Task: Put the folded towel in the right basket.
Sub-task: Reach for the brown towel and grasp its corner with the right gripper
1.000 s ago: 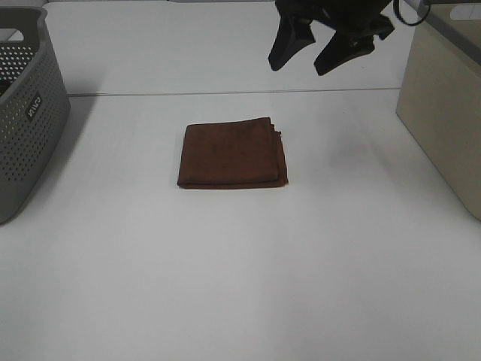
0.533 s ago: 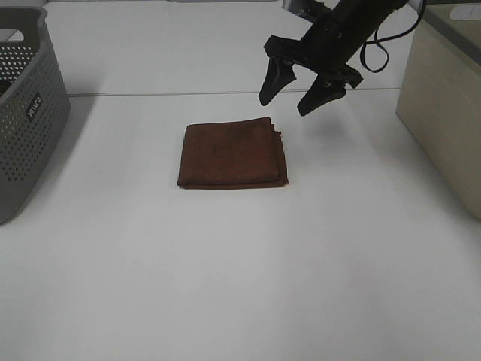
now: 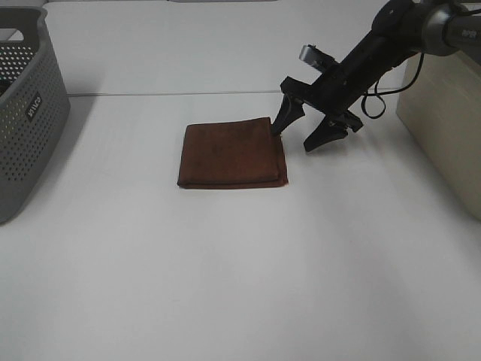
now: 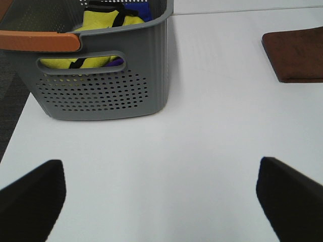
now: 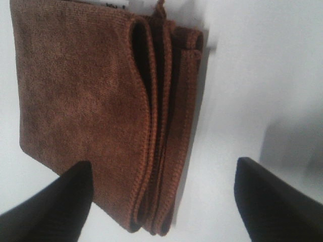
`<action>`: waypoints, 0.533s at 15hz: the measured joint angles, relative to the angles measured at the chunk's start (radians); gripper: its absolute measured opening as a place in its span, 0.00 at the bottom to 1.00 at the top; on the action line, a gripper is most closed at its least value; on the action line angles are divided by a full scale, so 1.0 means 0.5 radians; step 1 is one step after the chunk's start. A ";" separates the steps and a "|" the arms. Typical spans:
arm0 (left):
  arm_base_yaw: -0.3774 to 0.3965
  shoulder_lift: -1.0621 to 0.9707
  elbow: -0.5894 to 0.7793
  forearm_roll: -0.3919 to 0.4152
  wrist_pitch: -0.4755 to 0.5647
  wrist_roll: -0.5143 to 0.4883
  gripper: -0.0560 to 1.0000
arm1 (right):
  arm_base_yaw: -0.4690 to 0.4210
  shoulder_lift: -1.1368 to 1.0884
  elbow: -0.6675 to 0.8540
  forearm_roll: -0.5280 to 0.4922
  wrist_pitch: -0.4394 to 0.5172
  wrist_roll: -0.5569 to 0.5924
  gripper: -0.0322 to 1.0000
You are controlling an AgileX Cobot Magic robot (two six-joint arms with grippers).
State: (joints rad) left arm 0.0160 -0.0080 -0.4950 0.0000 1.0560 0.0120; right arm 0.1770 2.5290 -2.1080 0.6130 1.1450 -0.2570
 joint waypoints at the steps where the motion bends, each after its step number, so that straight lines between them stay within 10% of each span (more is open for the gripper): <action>1: 0.000 0.000 0.000 0.000 0.000 0.000 0.98 | 0.000 0.020 -0.004 0.024 0.004 -0.032 0.74; 8: 0.000 0.000 0.000 0.000 0.000 0.000 0.98 | 0.024 0.114 -0.022 0.108 -0.028 -0.152 0.74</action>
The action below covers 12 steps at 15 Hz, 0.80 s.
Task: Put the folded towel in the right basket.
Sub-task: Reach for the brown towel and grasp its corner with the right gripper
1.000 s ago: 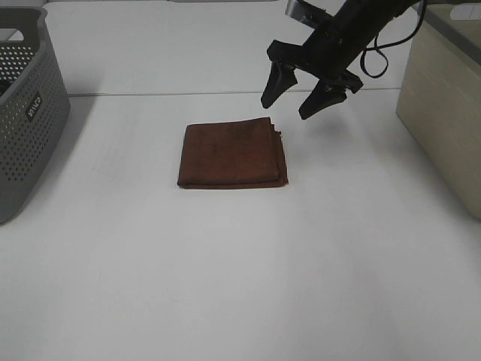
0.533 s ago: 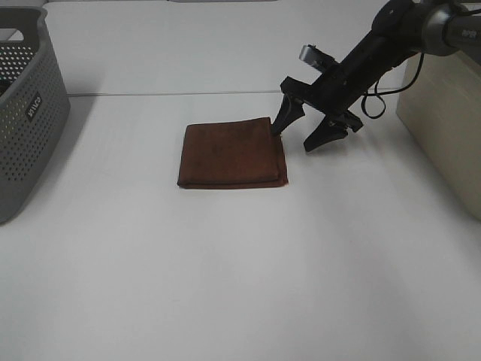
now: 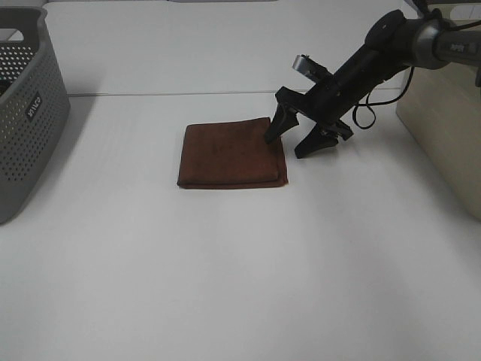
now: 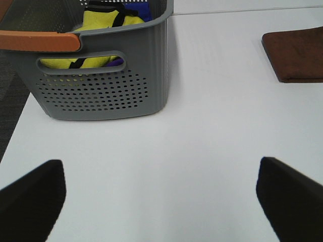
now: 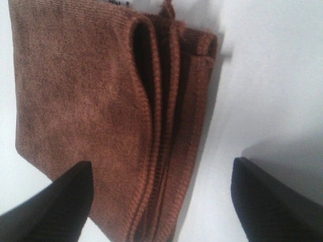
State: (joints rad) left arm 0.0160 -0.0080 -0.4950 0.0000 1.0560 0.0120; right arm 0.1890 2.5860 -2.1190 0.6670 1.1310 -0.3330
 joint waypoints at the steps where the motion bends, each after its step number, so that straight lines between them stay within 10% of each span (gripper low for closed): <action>1: 0.000 0.000 0.000 0.000 0.000 0.000 0.98 | 0.026 0.014 -0.010 0.030 -0.006 -0.016 0.74; 4: 0.000 0.000 0.000 0.000 0.000 0.000 0.98 | 0.136 0.034 -0.014 0.080 -0.086 -0.048 0.65; 8: 0.000 0.000 0.000 0.000 0.000 0.000 0.98 | 0.160 0.066 -0.012 0.044 -0.182 -0.036 0.11; 12: 0.000 0.000 0.000 0.000 0.000 0.000 0.98 | 0.160 0.036 -0.020 0.030 -0.178 -0.094 0.09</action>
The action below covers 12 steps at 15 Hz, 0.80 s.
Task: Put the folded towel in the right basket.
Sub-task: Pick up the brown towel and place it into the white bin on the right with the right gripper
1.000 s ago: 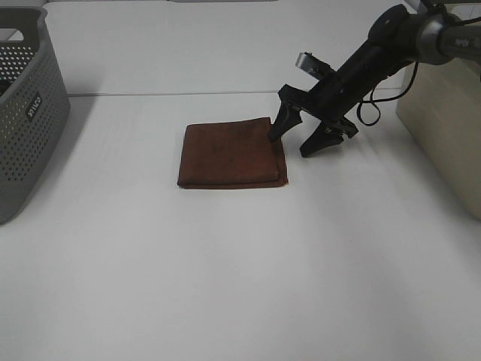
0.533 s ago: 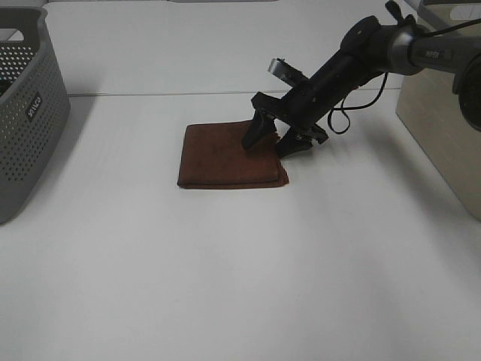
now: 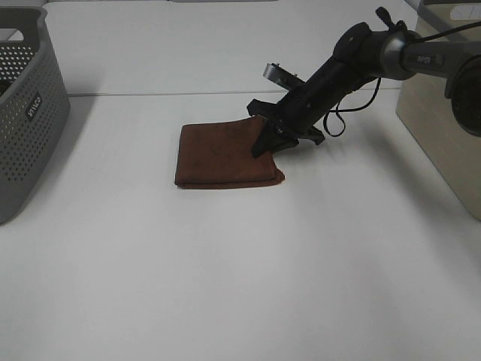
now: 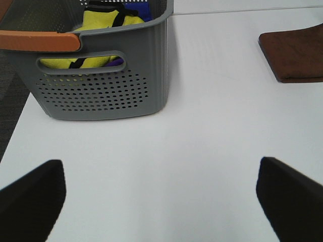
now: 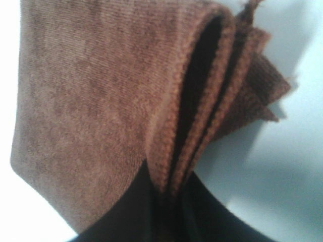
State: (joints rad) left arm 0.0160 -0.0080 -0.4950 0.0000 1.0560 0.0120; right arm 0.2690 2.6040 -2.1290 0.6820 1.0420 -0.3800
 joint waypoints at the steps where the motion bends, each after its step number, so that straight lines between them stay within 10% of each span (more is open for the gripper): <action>1: 0.000 0.000 0.000 0.000 0.000 0.000 0.98 | 0.000 -0.036 -0.020 -0.016 0.026 -0.012 0.09; 12: 0.000 0.000 0.000 0.000 0.000 0.000 0.98 | -0.078 -0.852 -0.276 -0.386 0.354 -0.048 0.09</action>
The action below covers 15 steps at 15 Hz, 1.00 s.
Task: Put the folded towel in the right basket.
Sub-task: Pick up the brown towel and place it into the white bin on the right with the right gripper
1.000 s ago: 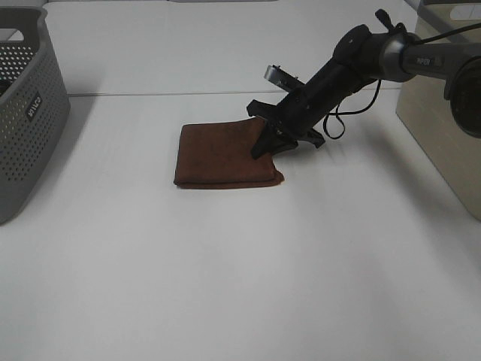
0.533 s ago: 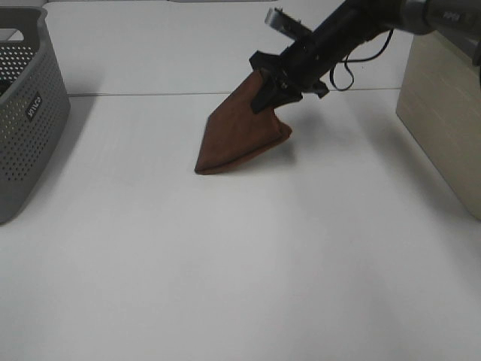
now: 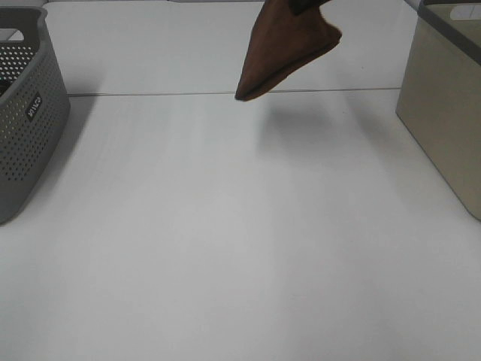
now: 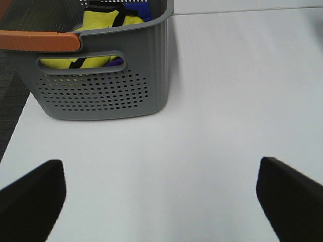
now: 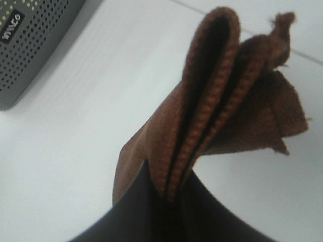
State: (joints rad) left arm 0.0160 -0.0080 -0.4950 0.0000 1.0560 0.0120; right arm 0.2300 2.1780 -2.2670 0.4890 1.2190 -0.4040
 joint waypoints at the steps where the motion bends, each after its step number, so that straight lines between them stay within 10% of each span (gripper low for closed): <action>1: 0.000 0.000 0.000 0.000 0.000 0.000 0.98 | -0.074 -0.088 0.000 -0.012 0.002 0.026 0.09; 10: 0.000 0.000 0.000 0.000 0.000 0.000 0.98 | -0.770 -0.500 -0.002 -0.422 0.006 0.268 0.09; 15: 0.000 0.000 0.000 0.000 0.000 0.000 0.98 | -0.802 -0.502 0.236 -0.678 0.006 0.310 0.09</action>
State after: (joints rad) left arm 0.0160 -0.0080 -0.4950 0.0000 1.0560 0.0120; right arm -0.1710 1.9270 -2.1490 0.1500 1.2220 -0.2490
